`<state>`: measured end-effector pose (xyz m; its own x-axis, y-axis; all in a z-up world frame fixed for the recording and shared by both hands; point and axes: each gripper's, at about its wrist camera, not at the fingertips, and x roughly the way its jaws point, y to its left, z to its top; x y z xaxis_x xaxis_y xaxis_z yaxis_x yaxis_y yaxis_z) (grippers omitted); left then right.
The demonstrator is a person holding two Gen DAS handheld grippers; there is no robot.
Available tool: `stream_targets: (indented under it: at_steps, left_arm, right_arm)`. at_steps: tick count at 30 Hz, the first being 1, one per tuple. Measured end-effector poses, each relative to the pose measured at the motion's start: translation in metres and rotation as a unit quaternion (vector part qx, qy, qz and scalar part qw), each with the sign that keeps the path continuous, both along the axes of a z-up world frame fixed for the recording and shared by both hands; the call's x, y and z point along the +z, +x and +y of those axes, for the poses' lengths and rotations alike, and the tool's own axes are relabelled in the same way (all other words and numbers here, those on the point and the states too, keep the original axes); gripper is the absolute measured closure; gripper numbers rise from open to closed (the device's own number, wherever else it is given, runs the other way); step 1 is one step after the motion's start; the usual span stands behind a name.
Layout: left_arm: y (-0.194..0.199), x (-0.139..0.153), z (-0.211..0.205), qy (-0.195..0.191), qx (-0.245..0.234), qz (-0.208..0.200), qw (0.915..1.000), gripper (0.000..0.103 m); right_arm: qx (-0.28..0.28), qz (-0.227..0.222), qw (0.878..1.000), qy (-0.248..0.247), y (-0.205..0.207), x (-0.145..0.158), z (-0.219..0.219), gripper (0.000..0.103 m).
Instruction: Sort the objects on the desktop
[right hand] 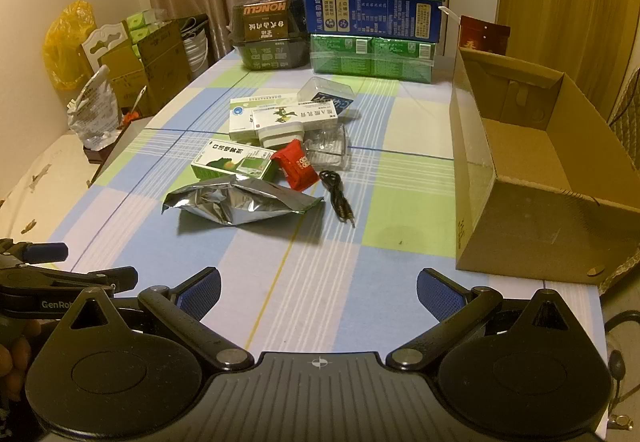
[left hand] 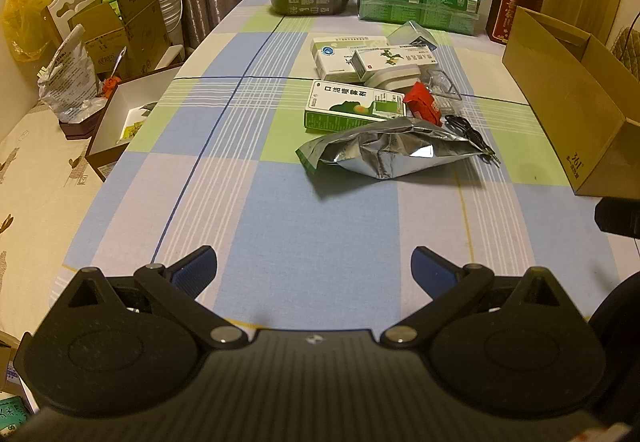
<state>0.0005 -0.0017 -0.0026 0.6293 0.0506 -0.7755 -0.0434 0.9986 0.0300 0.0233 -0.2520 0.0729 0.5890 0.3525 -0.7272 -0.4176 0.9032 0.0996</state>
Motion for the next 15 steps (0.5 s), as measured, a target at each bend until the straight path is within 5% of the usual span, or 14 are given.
stream_targets:
  at_steps: [15]
  left_arm:
    - [0.0,-0.0004,-0.0001,0.001,0.01,-0.001,1.0,0.001]
  right_arm:
    - [0.0,-0.001,1.0,-0.002,-0.0013,0.0007,-0.0003,0.002]
